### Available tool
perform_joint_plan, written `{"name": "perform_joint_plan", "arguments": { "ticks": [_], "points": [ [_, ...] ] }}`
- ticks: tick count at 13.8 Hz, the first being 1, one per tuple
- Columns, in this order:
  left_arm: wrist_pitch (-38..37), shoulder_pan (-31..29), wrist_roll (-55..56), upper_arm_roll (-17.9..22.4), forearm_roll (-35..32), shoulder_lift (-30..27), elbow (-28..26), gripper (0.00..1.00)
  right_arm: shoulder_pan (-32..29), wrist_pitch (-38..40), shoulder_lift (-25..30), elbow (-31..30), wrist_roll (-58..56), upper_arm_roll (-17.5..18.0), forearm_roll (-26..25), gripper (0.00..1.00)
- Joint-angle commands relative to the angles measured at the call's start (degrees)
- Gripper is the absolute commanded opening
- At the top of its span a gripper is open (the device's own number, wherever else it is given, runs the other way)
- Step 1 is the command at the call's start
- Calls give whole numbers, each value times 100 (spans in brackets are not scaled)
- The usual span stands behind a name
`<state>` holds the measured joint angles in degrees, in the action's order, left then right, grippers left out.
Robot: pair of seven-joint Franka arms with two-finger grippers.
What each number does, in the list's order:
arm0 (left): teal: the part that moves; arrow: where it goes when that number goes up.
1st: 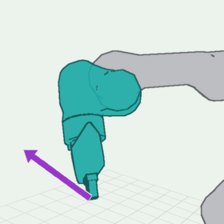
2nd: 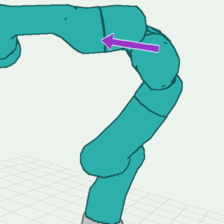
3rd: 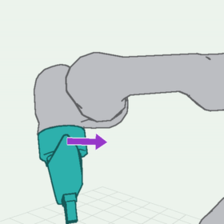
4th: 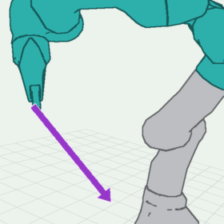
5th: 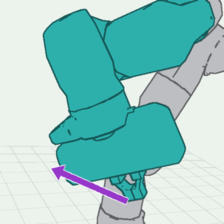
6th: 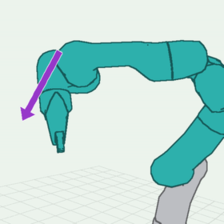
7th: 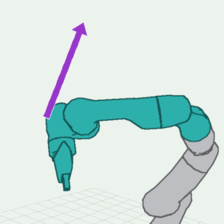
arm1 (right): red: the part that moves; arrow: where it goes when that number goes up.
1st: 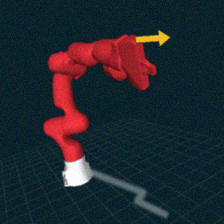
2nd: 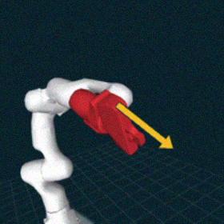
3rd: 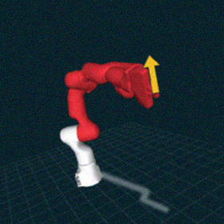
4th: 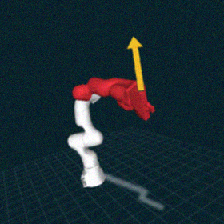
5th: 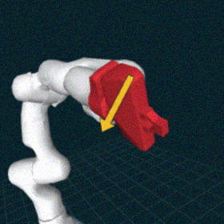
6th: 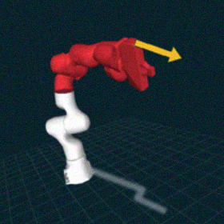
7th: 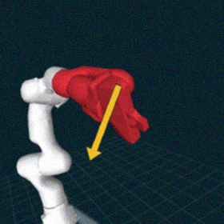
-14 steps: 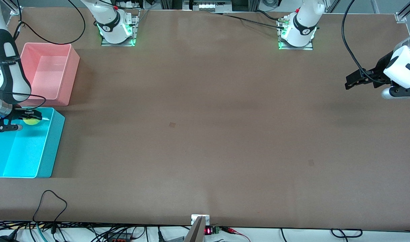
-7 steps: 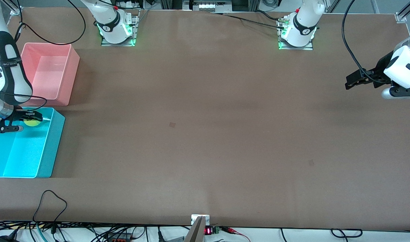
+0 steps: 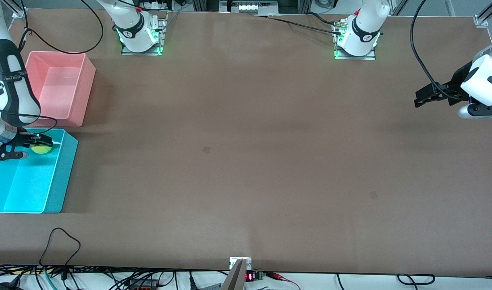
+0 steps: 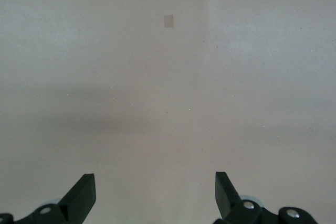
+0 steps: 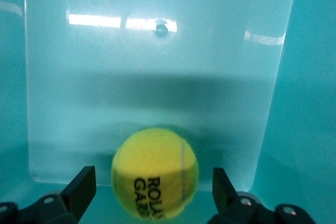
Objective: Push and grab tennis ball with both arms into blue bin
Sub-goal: 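Lower the ball into the blue bin and open the right gripper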
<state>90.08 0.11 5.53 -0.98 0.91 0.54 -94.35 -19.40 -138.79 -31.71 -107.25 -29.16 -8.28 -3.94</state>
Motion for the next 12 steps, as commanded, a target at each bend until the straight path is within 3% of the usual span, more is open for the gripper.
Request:
{"name": "perform_joint_plan", "arguments": {
  "ticks": [1,8,12],
  "points": [
    [-79,-28,36,-7,32,25,118,100,-55,-25,-46,90,-151,28,121,100],
    [-61,-54,36,1,32,34,118,100,-46,-43,33,99,-151,45,121,100],
    [-61,-54,36,1,32,34,118,100,-11,-8,349,99,-134,80,121,100]
  ]
}}
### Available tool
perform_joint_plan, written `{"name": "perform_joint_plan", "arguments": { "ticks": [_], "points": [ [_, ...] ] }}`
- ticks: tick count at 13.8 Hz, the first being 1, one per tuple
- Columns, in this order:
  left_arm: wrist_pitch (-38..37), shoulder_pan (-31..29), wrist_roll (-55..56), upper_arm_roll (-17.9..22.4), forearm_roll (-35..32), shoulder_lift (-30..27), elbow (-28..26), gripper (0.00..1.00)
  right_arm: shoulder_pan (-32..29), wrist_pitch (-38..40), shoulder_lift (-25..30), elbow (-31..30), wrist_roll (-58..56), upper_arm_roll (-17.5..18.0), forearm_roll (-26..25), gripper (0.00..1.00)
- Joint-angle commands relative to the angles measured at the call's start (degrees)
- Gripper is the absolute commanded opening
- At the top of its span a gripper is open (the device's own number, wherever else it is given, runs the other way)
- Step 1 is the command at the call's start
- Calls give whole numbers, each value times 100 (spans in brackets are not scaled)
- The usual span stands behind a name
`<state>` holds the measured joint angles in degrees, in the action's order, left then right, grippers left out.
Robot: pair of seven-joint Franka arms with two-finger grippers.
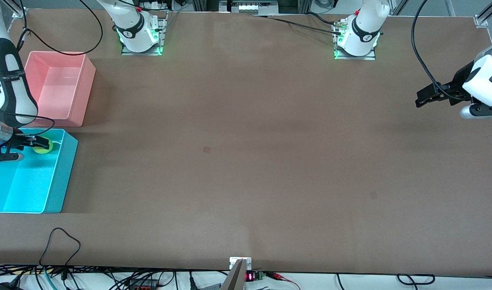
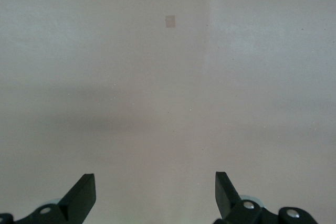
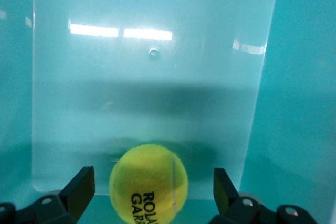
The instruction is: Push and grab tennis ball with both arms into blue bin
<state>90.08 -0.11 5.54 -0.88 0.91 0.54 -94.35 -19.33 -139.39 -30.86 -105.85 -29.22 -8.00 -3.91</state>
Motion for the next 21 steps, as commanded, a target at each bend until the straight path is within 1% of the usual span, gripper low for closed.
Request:
{"name": "perform_joint_plan", "arguments": {
  "ticks": [1,4,7,9,11,12,13,15,16,18,21],
  "points": [
    [-61,-33,35,-18,24,34,118,100,-10,61,308,-41,-128,61,118,100],
    [-52,-33,35,-18,32,34,118,100,8,193,641,-41,-128,79,118,100],
    [-52,-33,35,-18,32,34,118,100,26,877,1317,-41,-110,254,118,100],
    [-52,-33,35,-9,23,34,109,100,104,1613,1949,-41,-102,438,118,100],
    [-52,-41,35,0,24,42,118,100,498,2352,2652,-41,-14,457,179,100],
    [-52,-41,35,8,23,43,118,100,700,2669,2942,-32,282,492,362,100],
    [-52,-41,35,8,32,43,118,100,894,3081,3128,142,694,649,390,100],
    [-52,-41,35,8,32,43,118,100,992,4003,3147,738,1546,1105,303,100],
    [-52,-41,35,8,24,43,109,100,1192,4347,3147,976,1916,1186,250,100],
    [-52,-41,35,8,24,43,118,100,1580,4596,3147,1154,2157,1186,145,100],
    [-52,-41,35,8,24,43,118,100,1625,4868,3112,1233,2087,1186,136,100]
  ]
}}
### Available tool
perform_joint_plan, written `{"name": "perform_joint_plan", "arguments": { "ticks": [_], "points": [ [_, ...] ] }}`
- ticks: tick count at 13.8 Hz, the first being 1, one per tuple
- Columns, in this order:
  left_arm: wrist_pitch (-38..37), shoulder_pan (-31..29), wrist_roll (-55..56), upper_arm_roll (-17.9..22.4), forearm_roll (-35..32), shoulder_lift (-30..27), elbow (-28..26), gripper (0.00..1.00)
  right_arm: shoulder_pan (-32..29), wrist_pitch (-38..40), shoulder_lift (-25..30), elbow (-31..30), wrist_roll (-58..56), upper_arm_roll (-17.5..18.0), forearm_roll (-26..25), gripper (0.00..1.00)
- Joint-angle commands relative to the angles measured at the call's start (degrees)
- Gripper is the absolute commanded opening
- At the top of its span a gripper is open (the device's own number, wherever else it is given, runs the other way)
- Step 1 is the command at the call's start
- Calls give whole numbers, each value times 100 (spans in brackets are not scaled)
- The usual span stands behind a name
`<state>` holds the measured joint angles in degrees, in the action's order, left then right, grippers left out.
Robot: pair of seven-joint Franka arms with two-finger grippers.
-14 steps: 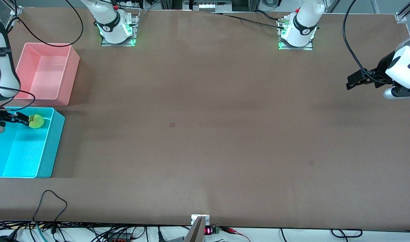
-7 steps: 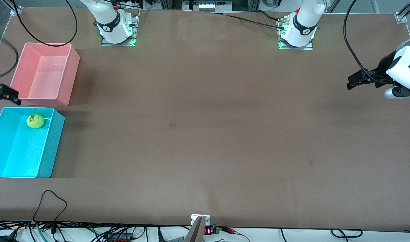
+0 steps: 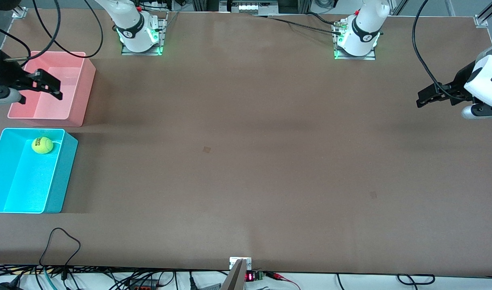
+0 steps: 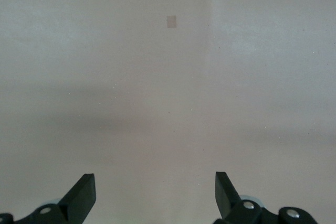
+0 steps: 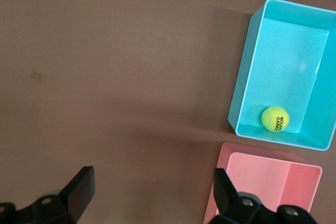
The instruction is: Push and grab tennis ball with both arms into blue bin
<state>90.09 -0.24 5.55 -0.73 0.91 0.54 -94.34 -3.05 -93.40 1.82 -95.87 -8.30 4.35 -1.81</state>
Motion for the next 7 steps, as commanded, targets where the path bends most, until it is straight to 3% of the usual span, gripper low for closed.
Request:
{"name": "perform_joint_plan", "arguments": {
  "ticks": [1,7],
  "points": [
    [-53,-29,34,-7,23,42,117,100,-20,270,-147,253,-23,-57,-73,100],
    [-61,-29,34,2,23,42,117,100,50,104,-260,253,82,83,-38,100]
  ]
}}
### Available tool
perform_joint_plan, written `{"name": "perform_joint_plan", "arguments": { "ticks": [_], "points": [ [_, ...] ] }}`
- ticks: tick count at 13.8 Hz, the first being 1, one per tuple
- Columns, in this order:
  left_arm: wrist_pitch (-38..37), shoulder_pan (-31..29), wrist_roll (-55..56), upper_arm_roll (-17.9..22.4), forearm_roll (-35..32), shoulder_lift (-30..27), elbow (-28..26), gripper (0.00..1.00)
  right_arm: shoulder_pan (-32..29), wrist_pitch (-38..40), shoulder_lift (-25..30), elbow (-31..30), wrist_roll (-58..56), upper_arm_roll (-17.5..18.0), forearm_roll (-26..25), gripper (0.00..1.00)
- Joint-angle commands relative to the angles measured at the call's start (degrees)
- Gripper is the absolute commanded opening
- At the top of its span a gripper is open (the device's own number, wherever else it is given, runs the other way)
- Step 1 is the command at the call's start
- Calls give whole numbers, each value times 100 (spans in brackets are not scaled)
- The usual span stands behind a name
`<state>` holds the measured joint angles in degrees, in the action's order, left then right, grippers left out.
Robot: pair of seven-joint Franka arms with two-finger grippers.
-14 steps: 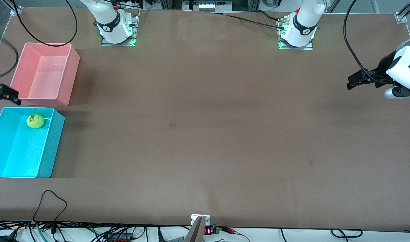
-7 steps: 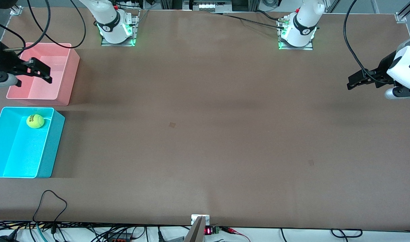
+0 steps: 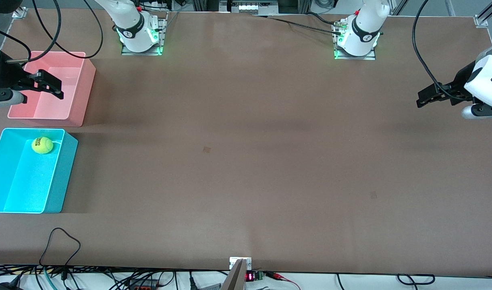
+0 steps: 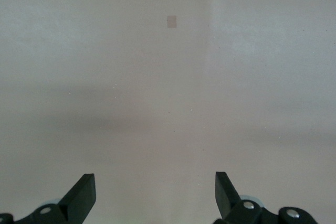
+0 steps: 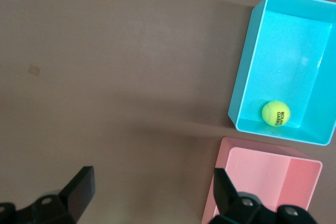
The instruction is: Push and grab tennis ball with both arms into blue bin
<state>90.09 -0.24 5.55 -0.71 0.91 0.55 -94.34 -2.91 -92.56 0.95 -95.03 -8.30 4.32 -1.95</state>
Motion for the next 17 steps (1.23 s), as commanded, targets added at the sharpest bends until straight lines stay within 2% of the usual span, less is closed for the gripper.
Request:
{"name": "perform_joint_plan", "arguments": {
  "ticks": [1,7,11,17],
  "points": [
    [-61,-29,34,-8,23,42,108,100,62,-33,-191,151,83,87,-33,100],
    [-70,-29,25,18,32,42,108,100,176,10,-86,125,91,87,-24,100],
    [-79,-29,25,18,32,42,108,100,176,-78,-297,107,493,-9,-7,100],
    [-88,-29,34,9,24,42,108,100,185,-34,-112,-16,496,-150,-24,100]
  ]
}}
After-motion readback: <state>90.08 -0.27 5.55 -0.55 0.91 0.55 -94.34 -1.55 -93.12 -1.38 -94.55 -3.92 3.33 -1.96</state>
